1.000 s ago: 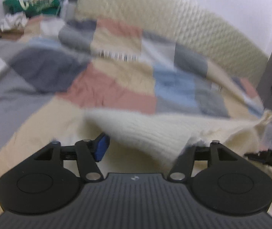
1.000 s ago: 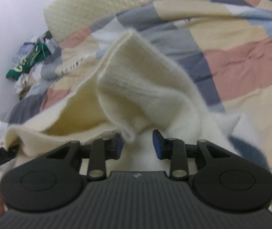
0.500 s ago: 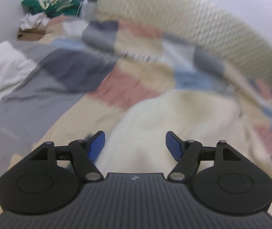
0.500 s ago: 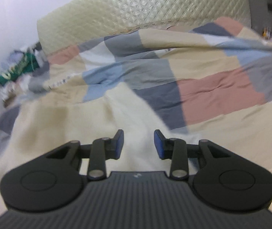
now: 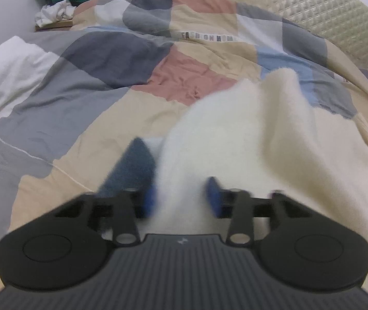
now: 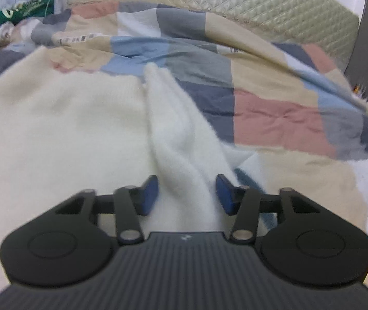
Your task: Fold large clothes
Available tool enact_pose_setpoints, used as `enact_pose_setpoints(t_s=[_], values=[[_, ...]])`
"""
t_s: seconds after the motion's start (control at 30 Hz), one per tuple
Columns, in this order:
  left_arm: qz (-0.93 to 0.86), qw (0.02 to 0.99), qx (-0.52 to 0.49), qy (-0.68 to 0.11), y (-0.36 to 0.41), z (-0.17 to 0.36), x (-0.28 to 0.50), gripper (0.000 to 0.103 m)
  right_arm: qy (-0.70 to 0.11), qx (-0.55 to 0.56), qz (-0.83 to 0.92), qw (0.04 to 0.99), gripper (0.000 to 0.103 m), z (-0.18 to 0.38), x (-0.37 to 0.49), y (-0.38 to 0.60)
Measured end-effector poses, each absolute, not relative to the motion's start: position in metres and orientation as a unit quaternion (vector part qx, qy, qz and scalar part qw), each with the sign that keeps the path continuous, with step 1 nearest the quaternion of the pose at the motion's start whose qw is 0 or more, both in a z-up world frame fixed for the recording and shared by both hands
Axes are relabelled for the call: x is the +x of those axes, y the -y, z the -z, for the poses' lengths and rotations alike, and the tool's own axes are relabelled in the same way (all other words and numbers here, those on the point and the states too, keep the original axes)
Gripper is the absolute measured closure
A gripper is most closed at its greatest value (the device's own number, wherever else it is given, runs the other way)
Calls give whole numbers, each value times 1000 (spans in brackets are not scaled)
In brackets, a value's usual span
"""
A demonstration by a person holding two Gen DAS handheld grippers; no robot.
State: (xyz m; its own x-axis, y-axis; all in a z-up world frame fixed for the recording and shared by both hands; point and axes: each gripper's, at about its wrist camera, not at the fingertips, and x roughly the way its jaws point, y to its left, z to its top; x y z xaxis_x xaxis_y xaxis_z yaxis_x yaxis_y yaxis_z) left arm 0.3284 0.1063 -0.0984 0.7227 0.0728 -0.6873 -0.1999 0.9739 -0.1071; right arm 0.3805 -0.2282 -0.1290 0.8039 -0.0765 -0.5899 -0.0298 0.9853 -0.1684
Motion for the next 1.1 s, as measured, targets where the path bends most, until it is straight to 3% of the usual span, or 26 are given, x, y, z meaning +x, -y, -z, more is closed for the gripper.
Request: enact_pose_setpoints(t_s=[0.1,0.37,0.67,0.83,0.93,1.1], values=[[-73,929,-111,-345,-113,91,325,88,-294,-44,26,955,88,118,378,240],[-60,940,-155,-297,-118,74,315,89,-246,93,86,961,92,88,349,286],[-76,928,-148,-334,-116,93,324,88,-319,225,90,916,91,129,360,325],[-77,927,-137,-340,-114,99,326,85,-318,210,82,921,88,133,362,317],[-76,932,-128,-331,-112,94,320,73,-315,210,76,923,85,125,353,315],[-63,944,-106,-306,-102,69,290,60,-301,173,66,935,65,103,331,302]])
